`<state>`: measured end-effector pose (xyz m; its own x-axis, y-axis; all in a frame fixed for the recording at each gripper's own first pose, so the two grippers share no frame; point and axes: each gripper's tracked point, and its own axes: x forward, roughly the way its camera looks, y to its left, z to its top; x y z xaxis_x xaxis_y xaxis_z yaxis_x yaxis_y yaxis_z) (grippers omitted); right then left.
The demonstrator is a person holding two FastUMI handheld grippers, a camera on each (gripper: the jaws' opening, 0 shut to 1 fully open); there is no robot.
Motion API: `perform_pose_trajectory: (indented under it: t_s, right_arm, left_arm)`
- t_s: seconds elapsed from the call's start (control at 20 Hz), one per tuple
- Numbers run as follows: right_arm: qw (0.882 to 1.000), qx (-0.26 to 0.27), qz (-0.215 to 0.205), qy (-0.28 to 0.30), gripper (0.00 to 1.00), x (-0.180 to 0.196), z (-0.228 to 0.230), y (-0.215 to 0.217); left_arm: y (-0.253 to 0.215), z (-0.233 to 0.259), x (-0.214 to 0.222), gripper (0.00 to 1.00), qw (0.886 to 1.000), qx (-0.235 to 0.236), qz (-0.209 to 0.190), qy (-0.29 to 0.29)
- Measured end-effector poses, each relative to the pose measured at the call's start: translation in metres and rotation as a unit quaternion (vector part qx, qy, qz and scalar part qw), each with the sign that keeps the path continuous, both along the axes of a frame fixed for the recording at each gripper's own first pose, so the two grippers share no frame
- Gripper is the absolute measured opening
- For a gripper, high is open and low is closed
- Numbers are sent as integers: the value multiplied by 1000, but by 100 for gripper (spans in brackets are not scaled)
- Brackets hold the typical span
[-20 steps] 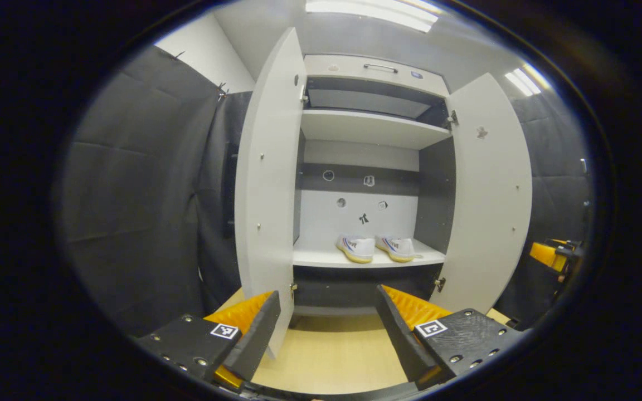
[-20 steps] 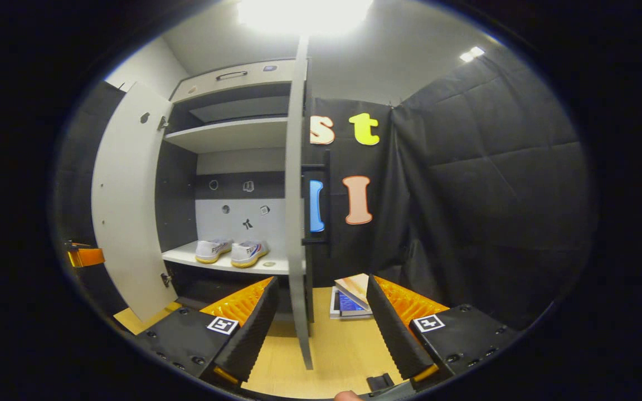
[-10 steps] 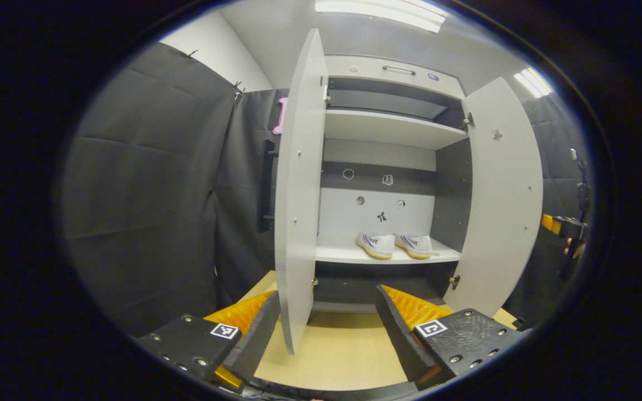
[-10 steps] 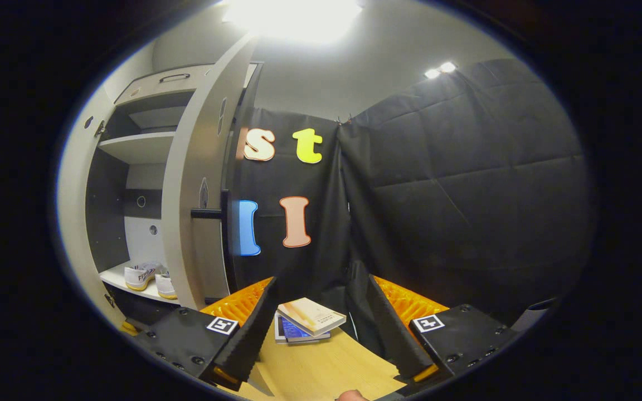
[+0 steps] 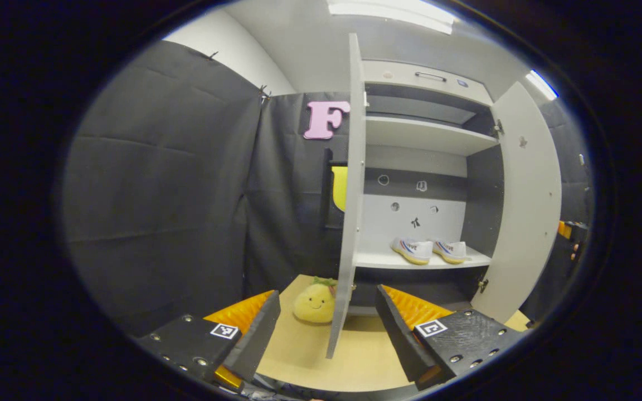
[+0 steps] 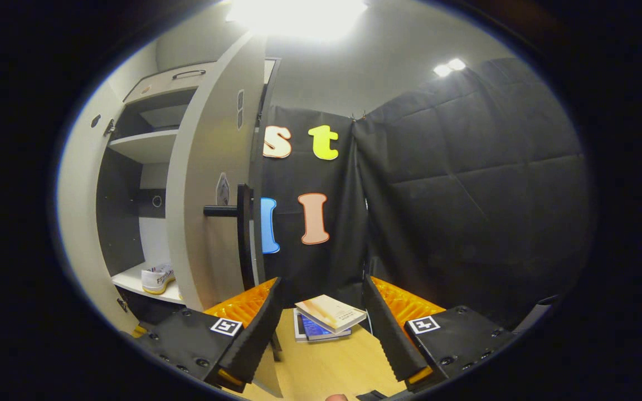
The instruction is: Grab one shoe with the right hand and put it into the shoe cabinet, grab the other shoe with the left hand and put it into the shoe cabinet; then close the right door with the right hand and the left door with the left hand.
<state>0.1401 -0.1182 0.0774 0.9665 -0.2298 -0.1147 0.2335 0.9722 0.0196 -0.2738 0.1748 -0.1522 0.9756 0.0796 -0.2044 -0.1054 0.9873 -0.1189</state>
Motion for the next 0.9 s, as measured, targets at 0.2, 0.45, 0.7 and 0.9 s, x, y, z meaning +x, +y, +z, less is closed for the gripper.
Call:
perform_pose_trajectory:
  t_s: [0.2,0.45,0.7,0.9]
  right_arm:
    - [999,15,37,1,92,-1,-2,37]
    - [996,31,79,-1,87,9,-4,77]
    - [992,35,124,2,89,21,-5,116]
    - [991,31,130,-7,96,20,-3,119]
  left_arm:
    - [12,-4,-5,89,1000,0,10,4]
    - [28,-6,-15,98,1000,4,23,7]
    - [54,-4,-14,100,999,1,44,5]
    - [77,-1,13,98,998,14,58,3]
